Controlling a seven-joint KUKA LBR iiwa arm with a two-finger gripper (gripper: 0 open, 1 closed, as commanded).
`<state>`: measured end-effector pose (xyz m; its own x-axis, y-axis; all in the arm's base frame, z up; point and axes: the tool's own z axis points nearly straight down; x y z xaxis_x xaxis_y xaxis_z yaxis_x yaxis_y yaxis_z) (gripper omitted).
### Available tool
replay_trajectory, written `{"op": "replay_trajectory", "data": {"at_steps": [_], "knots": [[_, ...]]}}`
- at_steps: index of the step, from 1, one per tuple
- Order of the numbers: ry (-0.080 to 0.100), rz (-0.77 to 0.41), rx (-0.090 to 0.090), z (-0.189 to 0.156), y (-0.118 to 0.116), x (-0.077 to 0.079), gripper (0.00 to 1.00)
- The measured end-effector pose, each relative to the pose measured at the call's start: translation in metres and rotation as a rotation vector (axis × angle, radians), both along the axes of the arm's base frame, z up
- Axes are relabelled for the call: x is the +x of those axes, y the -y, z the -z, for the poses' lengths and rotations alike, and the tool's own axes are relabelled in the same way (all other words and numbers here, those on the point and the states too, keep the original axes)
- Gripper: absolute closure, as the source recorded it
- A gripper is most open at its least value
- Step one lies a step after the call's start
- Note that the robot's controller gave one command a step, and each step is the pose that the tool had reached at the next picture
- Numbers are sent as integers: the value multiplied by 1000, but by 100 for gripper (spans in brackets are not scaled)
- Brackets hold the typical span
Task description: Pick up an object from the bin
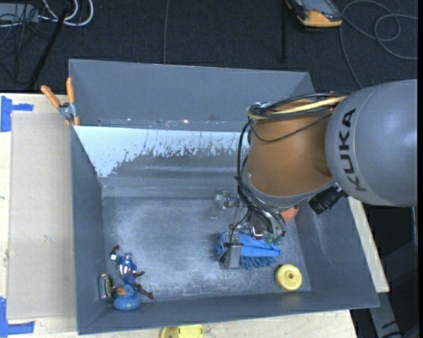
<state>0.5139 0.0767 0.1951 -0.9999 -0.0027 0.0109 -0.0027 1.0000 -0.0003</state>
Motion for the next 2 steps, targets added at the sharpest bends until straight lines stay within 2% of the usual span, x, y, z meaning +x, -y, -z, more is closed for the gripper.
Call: {"op": "replay_trajectory", "data": {"at_steps": [1, 2], "knots": [[8, 2, 1, -4, 0, 2, 0], [10, -13, 1, 12, 25, 13, 0]]}}
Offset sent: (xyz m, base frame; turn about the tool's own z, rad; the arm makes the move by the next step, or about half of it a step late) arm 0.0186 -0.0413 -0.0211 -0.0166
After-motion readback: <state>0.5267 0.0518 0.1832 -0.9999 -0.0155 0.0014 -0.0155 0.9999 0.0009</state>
